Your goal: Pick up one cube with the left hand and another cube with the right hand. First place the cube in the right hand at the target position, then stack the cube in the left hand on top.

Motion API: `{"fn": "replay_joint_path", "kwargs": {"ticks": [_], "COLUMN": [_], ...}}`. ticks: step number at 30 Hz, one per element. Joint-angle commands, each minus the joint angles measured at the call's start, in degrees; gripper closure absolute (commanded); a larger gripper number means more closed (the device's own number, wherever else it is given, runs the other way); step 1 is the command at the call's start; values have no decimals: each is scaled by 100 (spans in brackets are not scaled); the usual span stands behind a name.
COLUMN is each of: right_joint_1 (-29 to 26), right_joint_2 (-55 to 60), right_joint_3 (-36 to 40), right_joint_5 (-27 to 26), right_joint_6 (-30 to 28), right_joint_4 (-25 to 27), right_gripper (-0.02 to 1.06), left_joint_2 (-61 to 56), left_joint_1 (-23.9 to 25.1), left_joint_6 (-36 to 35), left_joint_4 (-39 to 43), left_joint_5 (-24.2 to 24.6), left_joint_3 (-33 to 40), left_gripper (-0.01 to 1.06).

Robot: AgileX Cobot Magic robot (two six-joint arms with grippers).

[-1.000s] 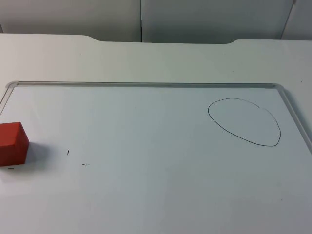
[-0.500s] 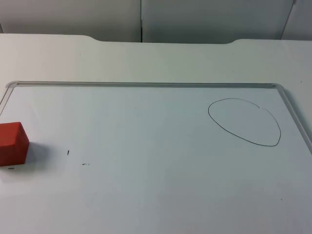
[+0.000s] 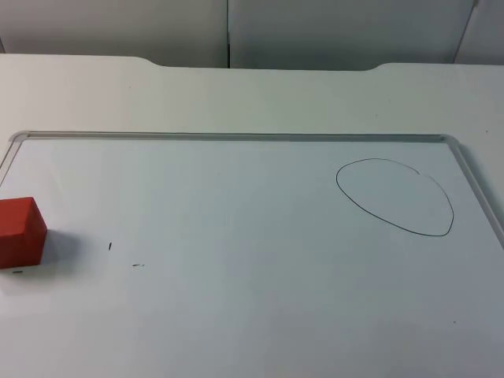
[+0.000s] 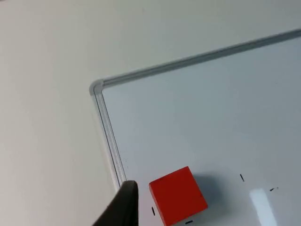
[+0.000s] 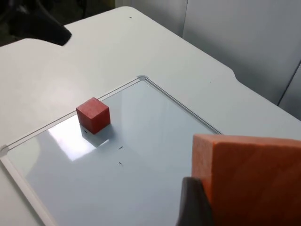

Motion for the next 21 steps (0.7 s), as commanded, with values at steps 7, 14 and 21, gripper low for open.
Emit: {"fn": "replay_joint_path", "kwargs": {"ticks": [7, 14, 21], "right_joint_1": [16, 16, 16], "right_joint_2": [-29, -29, -29], "right_joint_3": [165, 165, 165], "right_joint_5": [-334, -334, -346], "right_joint_6": [-41, -41, -41], "right_joint_4": [29, 29, 29], "right_gripper": [105, 105, 105], "left_joint_2": [1782, 2920, 3551], "left_joint_1": [24, 14, 1], "left_joint_6": [-346, -375, -365], "left_joint_4": [-105, -147, -151], "left_joint_5": [-795, -961, -947], "left_joint_3": [-58, -276, -515], "left_gripper": [1, 1, 1]}}
